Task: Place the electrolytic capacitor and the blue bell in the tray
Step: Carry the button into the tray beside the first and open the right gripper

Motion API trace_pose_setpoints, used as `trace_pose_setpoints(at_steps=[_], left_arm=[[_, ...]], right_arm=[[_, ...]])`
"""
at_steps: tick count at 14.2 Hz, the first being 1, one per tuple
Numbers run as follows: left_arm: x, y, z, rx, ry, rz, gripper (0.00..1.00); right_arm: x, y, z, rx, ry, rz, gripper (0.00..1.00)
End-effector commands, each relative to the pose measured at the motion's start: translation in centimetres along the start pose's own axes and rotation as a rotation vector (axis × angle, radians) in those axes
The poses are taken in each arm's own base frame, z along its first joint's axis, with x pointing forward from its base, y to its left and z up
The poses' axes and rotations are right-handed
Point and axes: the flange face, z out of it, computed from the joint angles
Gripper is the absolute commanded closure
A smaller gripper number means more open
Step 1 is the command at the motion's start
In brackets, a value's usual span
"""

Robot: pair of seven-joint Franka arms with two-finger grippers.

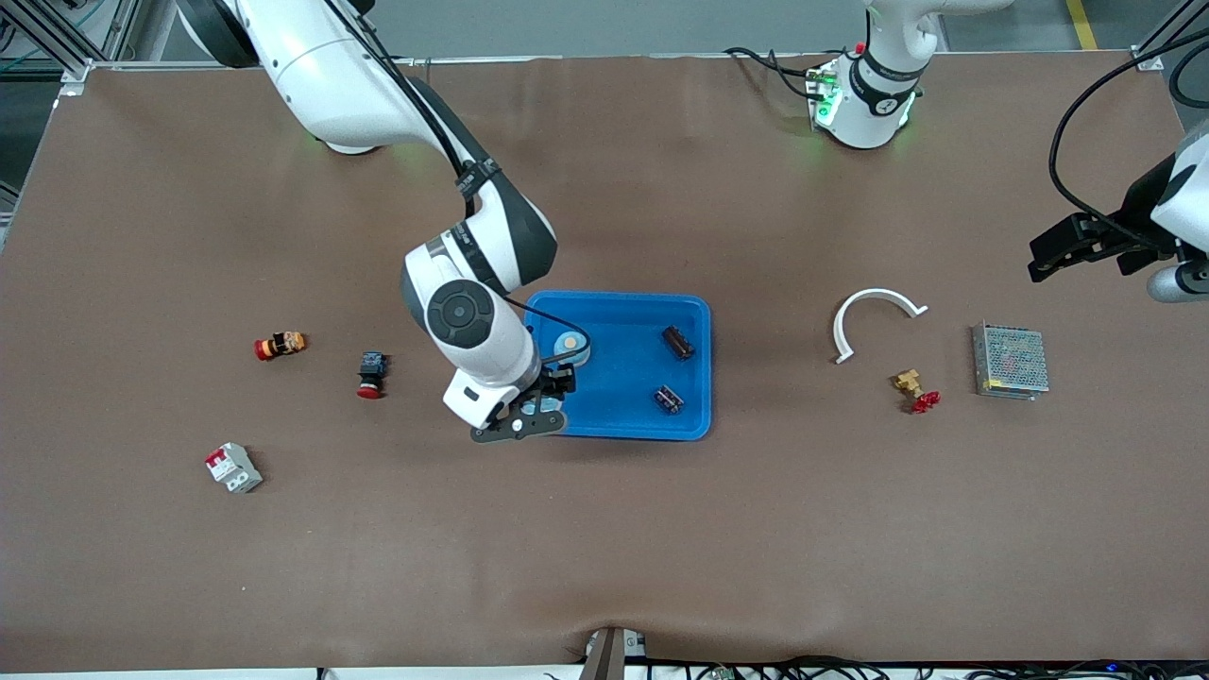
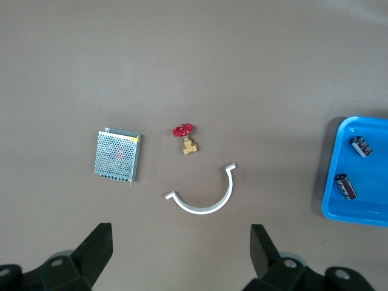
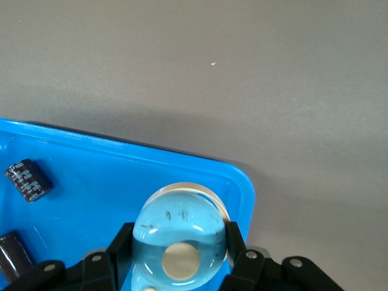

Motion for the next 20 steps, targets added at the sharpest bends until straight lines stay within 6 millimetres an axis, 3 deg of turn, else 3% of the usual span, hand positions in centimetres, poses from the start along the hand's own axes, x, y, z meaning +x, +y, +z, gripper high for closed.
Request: trace_pose_setpoints(at_steps=[1,6,11,20], left_arm=[[-0.7,-0.1,-1.2,-0.023,0.018,-0.001,0.0],[-0.7,0.2,-1.2,-0.022,0.018,0.005,0.0],[-1.0,0.4,-1.7,-0.023,0.028,0.009,0.0],[-1.2,0.6,-1.9,-0.025,0.031,0.017,0.0]], right_arm=[[-0.8,-1.4,2.0,-0.018,0.015,0.023,0.5],[-1.8,-3.2,5.6,-0.041,0.038,0.021,0.5],[-2.5,-3.0,8.5,-0.059,0.059,0.002,0.49],[-3.0,-3.2,10.3,-0.058,0.068,-0.009,0.47]])
